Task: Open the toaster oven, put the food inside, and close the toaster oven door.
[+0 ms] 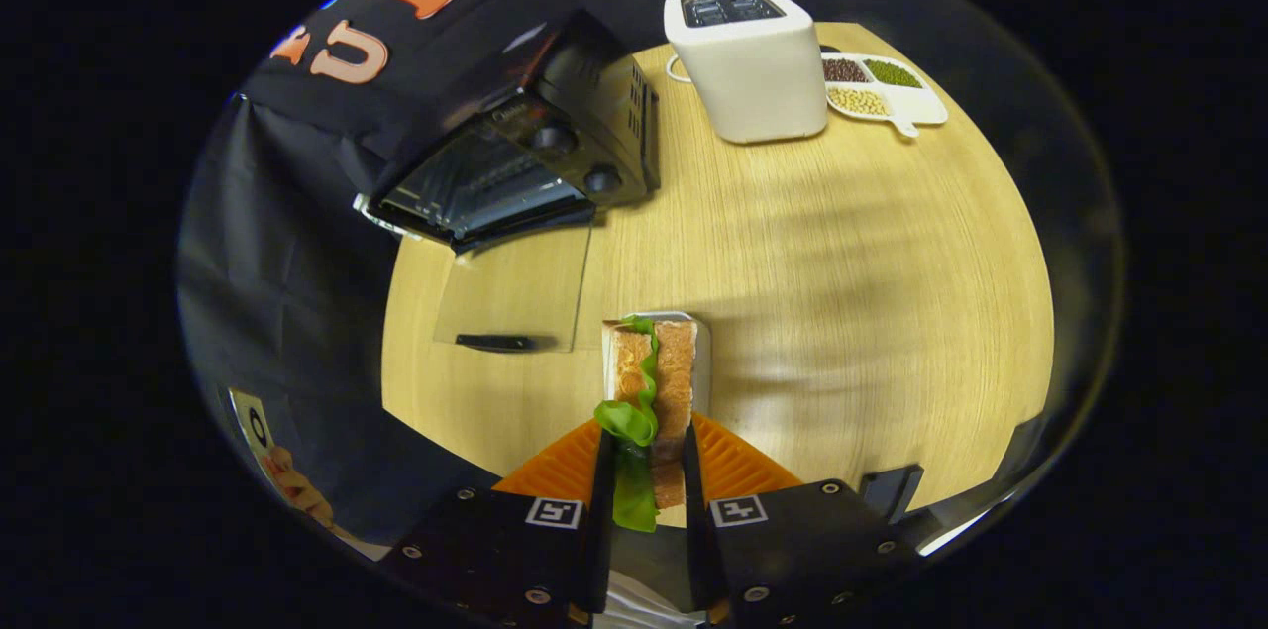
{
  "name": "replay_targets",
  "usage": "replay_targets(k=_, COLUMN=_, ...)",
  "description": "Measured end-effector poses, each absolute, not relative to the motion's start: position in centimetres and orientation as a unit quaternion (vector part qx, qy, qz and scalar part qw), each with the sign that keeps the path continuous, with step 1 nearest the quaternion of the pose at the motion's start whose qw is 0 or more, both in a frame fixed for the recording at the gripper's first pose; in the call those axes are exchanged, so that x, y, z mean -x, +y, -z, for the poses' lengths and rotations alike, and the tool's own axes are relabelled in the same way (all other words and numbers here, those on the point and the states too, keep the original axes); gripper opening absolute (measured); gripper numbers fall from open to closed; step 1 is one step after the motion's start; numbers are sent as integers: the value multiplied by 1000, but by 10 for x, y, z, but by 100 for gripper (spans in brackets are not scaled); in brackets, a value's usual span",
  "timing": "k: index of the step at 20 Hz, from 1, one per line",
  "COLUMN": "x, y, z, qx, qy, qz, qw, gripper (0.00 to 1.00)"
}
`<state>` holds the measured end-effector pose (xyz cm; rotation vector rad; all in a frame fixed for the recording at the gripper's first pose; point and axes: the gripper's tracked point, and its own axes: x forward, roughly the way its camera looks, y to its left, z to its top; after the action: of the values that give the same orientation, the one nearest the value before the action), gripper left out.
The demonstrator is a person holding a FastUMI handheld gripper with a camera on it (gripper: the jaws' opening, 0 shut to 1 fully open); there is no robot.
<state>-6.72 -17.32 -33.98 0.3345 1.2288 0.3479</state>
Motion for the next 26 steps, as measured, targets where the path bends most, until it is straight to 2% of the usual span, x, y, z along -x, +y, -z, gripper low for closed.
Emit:
replay_targets(k=5, x=47, y=-127, z=296, qx=-232, qy=517, qz=-169, qw=806, gripper=32)
replay_targets(k=11, x=23, y=-58, z=284, qx=-338, qy=468, qz=-163, qw=800, gripper=32)
replay_targets(k=21, x=-62, y=8, z=317, qx=-494, qy=355, qz=-64, qw=791, gripper=32)
replay_targets(k=26, x=-88, y=32, z=348, qx=-529, qy=347, qz=-8, qw=775, gripper=32)
